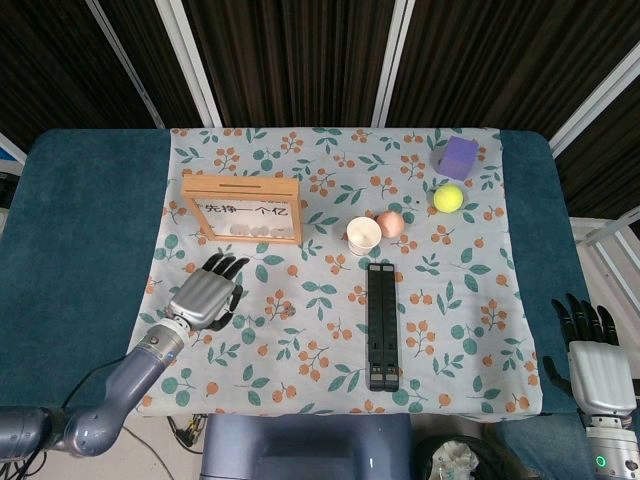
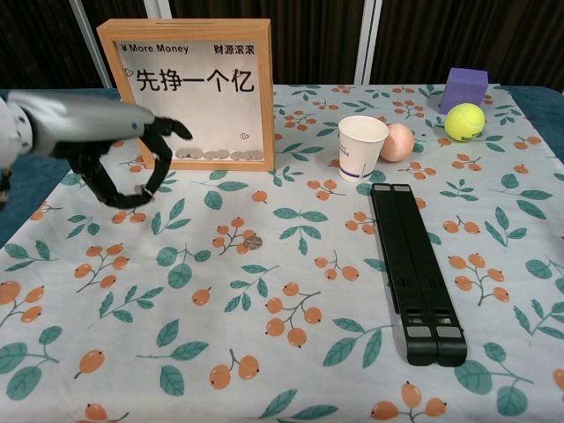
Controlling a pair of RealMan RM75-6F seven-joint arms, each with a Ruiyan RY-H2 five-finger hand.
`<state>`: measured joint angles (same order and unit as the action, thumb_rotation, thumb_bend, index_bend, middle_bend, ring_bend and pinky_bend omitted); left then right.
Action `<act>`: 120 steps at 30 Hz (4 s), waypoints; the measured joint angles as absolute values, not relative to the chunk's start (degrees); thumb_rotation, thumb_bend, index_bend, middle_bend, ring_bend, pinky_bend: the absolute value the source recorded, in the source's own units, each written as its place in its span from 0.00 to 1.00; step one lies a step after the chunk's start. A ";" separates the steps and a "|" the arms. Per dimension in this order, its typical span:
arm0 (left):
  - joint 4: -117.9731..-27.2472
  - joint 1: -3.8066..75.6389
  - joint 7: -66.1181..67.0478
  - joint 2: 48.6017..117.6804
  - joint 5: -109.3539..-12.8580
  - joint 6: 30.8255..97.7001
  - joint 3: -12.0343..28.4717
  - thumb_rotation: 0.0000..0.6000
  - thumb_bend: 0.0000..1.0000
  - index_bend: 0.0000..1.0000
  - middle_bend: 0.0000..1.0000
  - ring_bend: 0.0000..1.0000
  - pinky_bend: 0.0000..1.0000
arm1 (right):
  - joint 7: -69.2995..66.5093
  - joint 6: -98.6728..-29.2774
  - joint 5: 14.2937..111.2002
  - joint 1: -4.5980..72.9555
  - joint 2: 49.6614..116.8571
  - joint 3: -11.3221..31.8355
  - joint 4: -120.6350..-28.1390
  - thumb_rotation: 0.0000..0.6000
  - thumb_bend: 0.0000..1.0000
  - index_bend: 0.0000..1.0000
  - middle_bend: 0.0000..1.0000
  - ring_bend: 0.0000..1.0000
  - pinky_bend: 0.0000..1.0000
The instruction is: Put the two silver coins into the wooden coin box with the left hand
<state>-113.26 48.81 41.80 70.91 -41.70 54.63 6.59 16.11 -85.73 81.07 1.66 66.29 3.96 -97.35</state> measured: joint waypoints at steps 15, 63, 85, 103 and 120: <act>-121.93 61.13 39.80 41.99 -11.32 48.64 18.90 1.00 0.61 0.66 0.00 0.00 0.00 | 16.40 -86.13 79.46 1.43 66.61 4.65 -97.45 1.00 0.41 0.10 0.05 0.03 0.00; -72.54 92.82 41.75 67.90 10.01 27.48 -3.38 1.00 0.60 0.66 0.00 0.00 0.00 | 16.31 -86.35 74.61 1.09 66.40 6.59 -98.77 1.00 0.41 0.10 0.05 0.03 0.00; -72.21 97.04 37.87 68.42 14.17 24.68 -9.50 1.00 0.59 0.65 0.00 0.00 0.00 | 16.71 -86.44 74.53 1.13 66.19 6.49 -98.77 1.00 0.41 0.10 0.05 0.03 0.00; -72.04 99.07 33.84 69.17 12.97 23.77 -13.22 1.00 0.58 0.63 0.00 0.00 0.00 | 16.46 -86.53 74.67 1.05 66.00 6.35 -98.87 1.00 0.41 0.10 0.05 0.03 0.00; -70.53 100.06 30.39 70.88 11.46 22.99 -15.50 1.00 0.57 0.61 0.00 0.00 0.00 | 16.37 -86.42 73.89 1.00 65.90 6.54 -99.17 1.00 0.41 0.10 0.05 0.03 0.00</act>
<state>-70.53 100.06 30.39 70.88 11.46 22.99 -15.50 16.37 -86.42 73.89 1.00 65.90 6.54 -99.17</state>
